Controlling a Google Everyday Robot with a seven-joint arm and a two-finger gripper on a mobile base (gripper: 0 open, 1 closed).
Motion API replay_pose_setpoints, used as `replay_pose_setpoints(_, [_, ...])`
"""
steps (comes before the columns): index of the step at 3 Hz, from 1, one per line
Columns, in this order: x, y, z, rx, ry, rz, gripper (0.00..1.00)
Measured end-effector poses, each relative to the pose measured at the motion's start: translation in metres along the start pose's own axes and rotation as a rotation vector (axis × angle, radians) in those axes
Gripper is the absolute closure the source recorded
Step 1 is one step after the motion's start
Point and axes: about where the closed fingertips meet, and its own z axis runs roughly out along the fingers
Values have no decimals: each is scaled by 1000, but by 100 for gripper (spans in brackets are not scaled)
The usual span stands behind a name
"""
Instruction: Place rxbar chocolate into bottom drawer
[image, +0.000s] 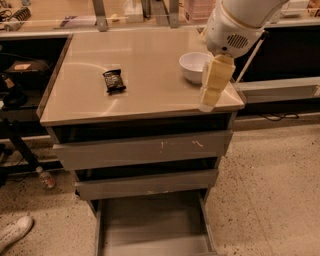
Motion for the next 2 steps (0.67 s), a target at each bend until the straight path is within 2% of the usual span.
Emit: replay_pose_setpoints(2, [-2,0,5,11,-30,16,0])
